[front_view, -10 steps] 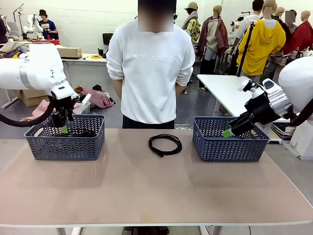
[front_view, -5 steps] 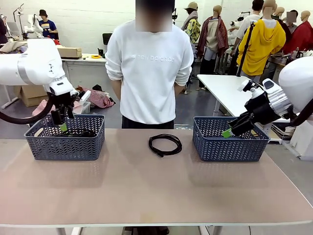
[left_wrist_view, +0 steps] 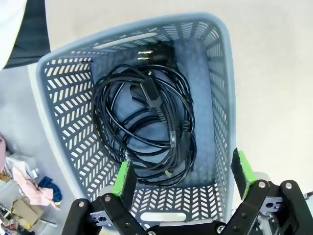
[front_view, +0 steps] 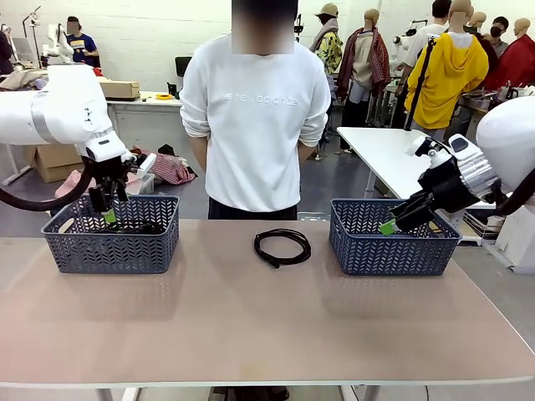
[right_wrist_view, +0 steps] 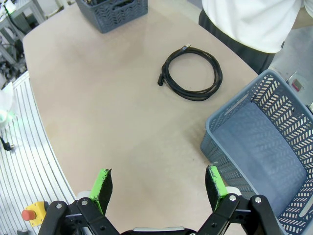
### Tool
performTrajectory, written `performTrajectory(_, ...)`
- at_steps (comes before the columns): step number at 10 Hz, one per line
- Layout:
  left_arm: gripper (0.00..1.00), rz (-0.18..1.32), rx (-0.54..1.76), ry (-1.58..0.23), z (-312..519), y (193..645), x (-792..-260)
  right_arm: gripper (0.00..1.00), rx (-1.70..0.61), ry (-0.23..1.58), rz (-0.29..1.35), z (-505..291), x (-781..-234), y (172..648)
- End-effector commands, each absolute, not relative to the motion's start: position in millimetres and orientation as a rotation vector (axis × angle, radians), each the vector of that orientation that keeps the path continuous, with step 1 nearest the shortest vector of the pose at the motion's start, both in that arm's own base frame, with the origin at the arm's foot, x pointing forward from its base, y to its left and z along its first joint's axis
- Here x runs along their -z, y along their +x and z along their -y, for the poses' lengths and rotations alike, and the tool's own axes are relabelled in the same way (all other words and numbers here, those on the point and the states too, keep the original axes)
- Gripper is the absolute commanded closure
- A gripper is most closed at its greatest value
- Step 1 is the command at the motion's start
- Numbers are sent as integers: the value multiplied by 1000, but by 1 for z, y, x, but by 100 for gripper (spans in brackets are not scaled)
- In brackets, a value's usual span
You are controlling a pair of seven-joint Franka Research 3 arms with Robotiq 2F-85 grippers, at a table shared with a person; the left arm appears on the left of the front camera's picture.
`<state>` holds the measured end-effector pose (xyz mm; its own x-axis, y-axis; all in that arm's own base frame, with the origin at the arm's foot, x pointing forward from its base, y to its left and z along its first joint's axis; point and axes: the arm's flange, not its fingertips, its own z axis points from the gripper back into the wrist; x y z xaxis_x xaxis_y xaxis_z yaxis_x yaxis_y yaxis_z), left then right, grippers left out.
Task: Organize the cables according to human instructions.
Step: Pick up a bundle of cables and place it in the basket indicated by the human.
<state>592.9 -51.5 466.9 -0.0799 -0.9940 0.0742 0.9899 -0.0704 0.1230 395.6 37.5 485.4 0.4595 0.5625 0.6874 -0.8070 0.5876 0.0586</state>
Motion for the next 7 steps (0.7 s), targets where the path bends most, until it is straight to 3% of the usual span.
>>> performTrajectory(1,0,155,1641,34,49,591,-466,0,-890,430,697,-36,-484,398)
performTrajectory(4,0,170,1590,54,60,584,-475,0,-890,430,697,-36,-484,398)
performTrajectory(7,0,222,1407,62,94,535,-489,0,-890,430,697,-36,-484,398)
